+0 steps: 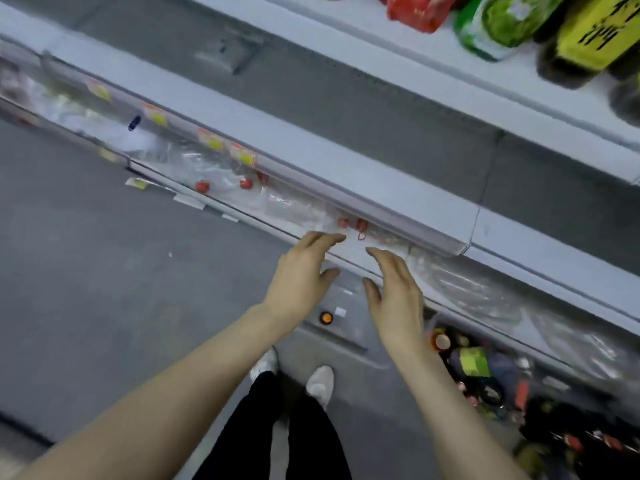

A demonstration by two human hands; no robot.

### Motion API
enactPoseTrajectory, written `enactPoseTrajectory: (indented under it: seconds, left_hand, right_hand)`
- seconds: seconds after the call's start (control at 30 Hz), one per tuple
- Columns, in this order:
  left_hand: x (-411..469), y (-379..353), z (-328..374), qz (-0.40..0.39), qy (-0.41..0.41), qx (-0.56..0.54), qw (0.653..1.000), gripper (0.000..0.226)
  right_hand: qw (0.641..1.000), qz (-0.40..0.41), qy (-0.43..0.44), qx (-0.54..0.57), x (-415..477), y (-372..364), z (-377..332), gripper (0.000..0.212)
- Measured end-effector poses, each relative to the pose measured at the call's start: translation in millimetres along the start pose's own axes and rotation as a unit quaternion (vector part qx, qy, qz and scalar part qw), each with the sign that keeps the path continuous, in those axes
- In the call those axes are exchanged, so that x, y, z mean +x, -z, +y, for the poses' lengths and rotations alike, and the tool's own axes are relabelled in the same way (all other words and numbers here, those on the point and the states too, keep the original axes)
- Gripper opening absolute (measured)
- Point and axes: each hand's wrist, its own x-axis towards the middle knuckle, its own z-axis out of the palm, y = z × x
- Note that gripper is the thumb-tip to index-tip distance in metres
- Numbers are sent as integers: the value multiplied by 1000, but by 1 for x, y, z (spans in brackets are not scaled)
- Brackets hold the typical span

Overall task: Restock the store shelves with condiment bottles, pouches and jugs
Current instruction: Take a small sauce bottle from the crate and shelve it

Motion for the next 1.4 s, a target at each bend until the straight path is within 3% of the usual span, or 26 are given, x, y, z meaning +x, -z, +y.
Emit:
enactPoseTrajectory:
  seconds: [0.57, 1.1, 1.4]
  left_hand:
    - [-7, -212, -212, -151, 176, -16, 972, 65]
    - [36, -398, -353, -263, 162, 67, 949, 68]
    - [59, -464, -399, -320, 182, 79, 926, 65]
  right_hand:
    - [978, -123, -169, 10, -15, -217, 170, 53]
    - [950, -223, -220, -16, -3, -401, 353, 60]
    - [936, -286, -203, 2, 3, -465, 412, 67]
